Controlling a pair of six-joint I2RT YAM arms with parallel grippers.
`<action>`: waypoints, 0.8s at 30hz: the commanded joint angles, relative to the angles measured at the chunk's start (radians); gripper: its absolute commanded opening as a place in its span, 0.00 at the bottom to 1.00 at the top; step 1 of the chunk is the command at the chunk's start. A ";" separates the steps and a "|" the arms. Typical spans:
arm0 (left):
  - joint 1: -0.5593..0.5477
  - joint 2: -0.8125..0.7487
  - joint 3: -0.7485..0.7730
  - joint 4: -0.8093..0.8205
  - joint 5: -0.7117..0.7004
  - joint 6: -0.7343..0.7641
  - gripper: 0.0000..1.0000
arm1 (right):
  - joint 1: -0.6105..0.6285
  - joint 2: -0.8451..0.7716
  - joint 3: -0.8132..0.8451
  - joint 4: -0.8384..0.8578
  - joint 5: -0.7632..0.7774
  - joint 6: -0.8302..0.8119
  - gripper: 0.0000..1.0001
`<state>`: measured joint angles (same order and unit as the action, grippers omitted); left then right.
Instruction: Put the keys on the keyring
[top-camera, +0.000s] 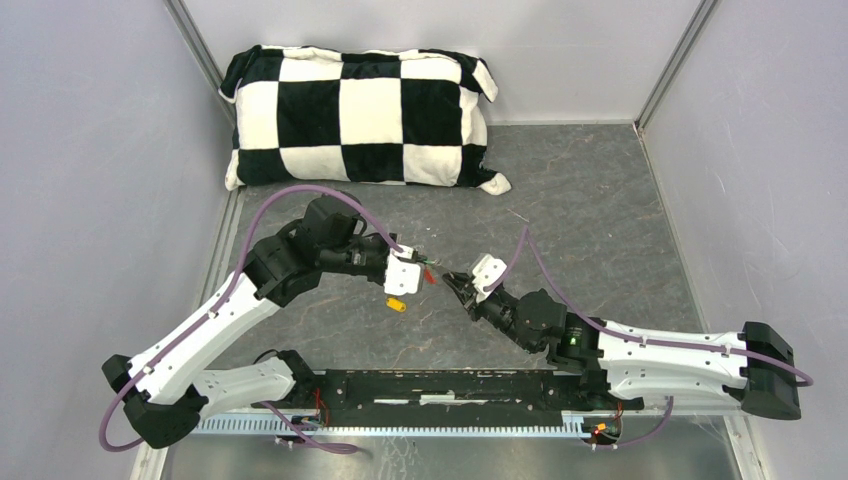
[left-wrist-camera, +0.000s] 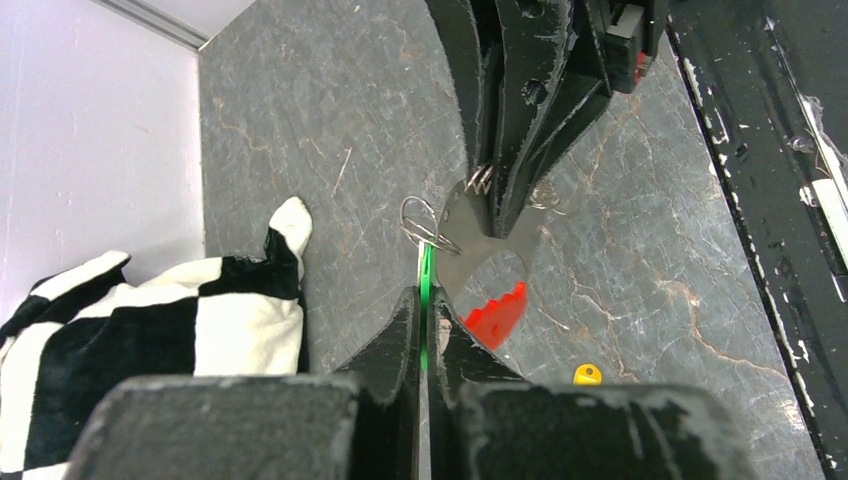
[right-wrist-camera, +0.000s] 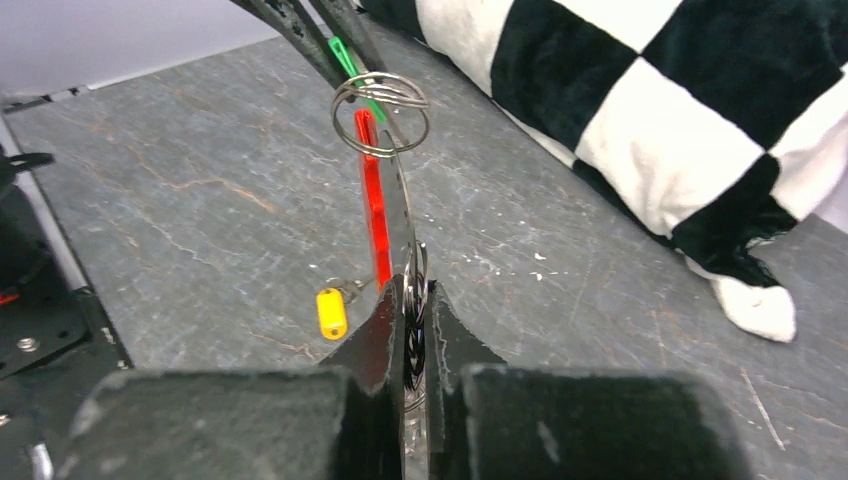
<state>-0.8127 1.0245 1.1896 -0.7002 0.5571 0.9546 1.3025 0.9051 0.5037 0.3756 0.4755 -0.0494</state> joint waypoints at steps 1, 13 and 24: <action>0.003 -0.004 0.049 0.011 0.004 -0.031 0.02 | 0.006 -0.025 0.024 -0.006 -0.026 -0.032 0.01; 0.003 -0.033 -0.007 -0.030 -0.097 0.431 0.02 | 0.005 -0.078 0.045 -0.179 0.013 0.044 0.01; 0.003 -0.142 -0.235 0.265 -0.182 0.952 0.02 | 0.006 -0.102 0.062 -0.270 0.009 0.080 0.01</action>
<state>-0.8215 0.9169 0.9890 -0.6174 0.4896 1.6932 1.3090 0.8402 0.5243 0.1619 0.4400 -0.0105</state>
